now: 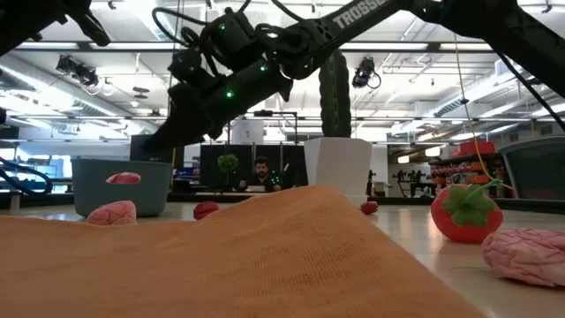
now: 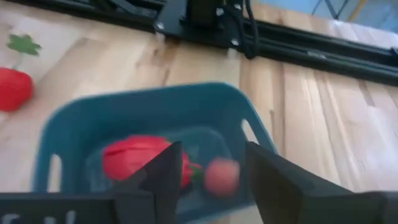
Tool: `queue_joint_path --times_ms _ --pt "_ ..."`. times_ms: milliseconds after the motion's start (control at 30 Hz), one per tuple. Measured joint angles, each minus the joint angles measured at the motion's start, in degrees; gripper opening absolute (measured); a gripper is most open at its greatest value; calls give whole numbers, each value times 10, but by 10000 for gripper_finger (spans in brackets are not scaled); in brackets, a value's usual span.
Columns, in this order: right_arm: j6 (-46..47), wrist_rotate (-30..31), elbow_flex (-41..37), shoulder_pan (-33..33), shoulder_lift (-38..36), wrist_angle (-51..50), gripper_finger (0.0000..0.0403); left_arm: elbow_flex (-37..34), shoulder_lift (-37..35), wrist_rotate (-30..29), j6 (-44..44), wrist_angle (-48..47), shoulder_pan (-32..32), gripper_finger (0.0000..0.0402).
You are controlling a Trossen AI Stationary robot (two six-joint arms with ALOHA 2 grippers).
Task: Pick and placing Produce into tupperware
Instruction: Put the peach into the blue bin
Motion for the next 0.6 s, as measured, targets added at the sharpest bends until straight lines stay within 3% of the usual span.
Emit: queue_joint_path --times_ms 233,433,600 --pt "-7 83 1 -7 -61 -146 195 0 0 0 -1 -6 0 14" --pt "17 93 0 -29 -95 -341 188 0 0 0 -1 -7 0 22" --pt "28 90 -32 -38 -93 -348 188 0 0 0 -1 -7 0 27"
